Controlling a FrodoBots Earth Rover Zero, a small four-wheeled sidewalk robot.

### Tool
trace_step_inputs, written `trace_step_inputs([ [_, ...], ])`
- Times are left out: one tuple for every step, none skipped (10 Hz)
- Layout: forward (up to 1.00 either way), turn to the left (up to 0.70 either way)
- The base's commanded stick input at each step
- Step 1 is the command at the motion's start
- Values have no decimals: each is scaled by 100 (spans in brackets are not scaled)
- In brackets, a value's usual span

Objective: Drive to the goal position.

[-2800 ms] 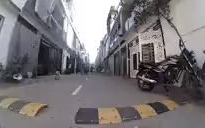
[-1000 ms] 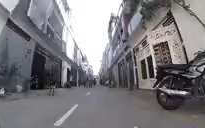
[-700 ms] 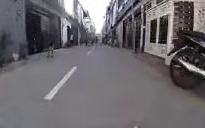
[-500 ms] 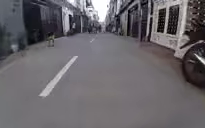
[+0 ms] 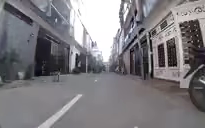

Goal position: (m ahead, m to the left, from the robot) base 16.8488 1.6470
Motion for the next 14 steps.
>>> trace_step_inputs([
  [85, 0],
  [86, 0],
  [100, 0],
  [100, 0],
  [100, 0],
  [100, -13],
  [100, -34],
  [100, -40],
  [100, -40],
  [100, -40],
  [100, -5],
  [100, 0],
  [100, 0],
  [100, 0],
])
